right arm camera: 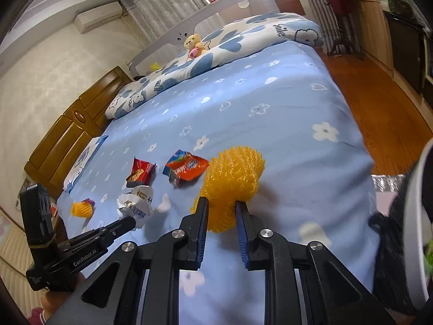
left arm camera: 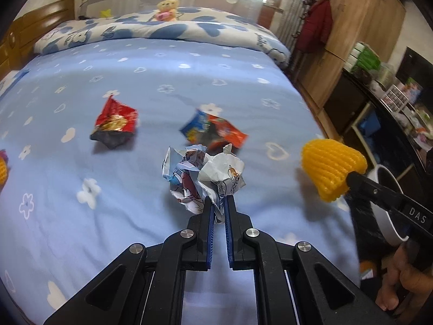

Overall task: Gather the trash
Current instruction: 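Grasp the silver crumpled wrapper with the left tool while the right tool grasps the yellow foam net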

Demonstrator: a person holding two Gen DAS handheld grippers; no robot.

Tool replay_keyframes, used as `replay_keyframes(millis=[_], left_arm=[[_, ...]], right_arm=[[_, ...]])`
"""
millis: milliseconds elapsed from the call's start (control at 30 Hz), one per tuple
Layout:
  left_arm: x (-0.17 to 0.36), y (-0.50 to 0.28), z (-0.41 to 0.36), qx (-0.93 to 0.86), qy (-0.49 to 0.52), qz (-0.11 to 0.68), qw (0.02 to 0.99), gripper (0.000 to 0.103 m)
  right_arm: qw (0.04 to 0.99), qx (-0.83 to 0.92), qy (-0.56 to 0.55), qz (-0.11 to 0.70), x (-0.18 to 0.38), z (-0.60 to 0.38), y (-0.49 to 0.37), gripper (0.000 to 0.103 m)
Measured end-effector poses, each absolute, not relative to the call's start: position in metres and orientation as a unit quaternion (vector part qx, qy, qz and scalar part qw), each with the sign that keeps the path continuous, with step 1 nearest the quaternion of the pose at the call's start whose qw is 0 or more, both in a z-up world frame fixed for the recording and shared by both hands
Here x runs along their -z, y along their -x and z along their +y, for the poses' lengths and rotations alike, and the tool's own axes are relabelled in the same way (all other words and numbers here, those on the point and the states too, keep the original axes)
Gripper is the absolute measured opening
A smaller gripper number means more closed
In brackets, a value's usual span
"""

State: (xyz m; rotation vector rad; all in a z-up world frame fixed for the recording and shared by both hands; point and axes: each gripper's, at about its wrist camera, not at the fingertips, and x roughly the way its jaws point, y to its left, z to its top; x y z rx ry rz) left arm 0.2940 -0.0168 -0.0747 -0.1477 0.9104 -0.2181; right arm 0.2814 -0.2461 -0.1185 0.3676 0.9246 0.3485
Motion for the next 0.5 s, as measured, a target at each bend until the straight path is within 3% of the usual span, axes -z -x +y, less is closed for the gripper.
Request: replay_keyframes(millis=[500], left_arm=[[0.049, -0.250, -0.084, 0.185, 0.028, 0.431, 0.883, 0.006]], right_arm=[[0.876, -0.137, -0.190, 0.422, 0.095, -0.297, -0.215, 0.020]])
